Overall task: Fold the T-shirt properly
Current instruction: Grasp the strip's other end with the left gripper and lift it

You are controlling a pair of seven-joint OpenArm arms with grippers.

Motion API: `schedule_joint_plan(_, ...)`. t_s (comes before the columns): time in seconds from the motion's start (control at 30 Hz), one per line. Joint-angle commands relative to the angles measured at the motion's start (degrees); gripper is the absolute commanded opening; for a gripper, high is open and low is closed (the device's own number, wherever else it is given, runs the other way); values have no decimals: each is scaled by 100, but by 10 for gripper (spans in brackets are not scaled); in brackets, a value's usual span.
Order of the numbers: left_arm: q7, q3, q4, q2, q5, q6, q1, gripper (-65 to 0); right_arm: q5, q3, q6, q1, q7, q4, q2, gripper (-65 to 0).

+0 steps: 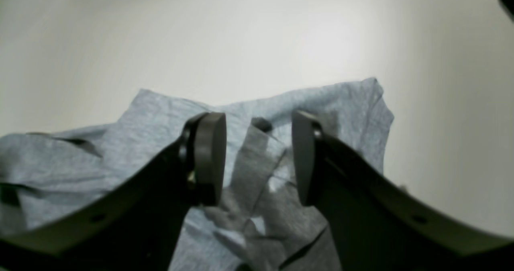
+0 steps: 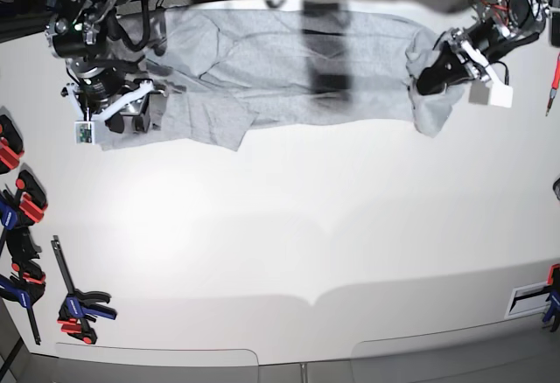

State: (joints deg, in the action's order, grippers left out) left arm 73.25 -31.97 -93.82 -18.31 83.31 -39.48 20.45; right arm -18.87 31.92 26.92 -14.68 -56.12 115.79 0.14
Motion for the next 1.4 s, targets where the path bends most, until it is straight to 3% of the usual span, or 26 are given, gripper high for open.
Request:
schedule_joint_plan(0.0,-81,44,-214,-42,169,-52,24,-650,-7,4,-85,37,166,-13,63,-396)
schedule_joint_plan(0.23,-422,907,-796,293,169,-52,50,-650,-15,7,-120,39,376,-765,258,-396)
schedule_joint_plan(0.43,-761,1928,-817,743,-632,-52,-170,-650,-107,4,-122,39,387,-776,269,-396)
schedule_joint_plan(0.63,-1180,2717,-815,925,-1423,-52,-385,-650,-105,4,-122,39,382,-776,271,-396)
schedule_joint_plan(0.87,-1362,3351,-815,1038,-1921,-52,-459,-650,-275,4,-120,39,365,-776,269,-396)
schedule_joint_plan(1.1,-1506,3436,-817,1084,-2177,-52,-507,-650,-275,4,-120,39,363,-776,269,-396)
schedule_joint_plan(1.13,-1506,3438,-817,1084,-2181,-52,-529,-629,-275,4,-120,39,363,-776,269,-396)
schedule_joint_plan(1.23,-1578,3438,-817,1084,-2179,-52,-560,-394,-275,4,-120,39,363,-776,269,-396)
schedule_joint_plan(1.27,-1641,3438,-817,1084,-2179,-52,-553,-361,-275,4,-120,39,363,-776,271,-396)
schedule_joint_plan(1.37,-1655,3438,-817,1084,-2181,-52,-555,-351,-273,4,-120,39,363,-776,269,-396)
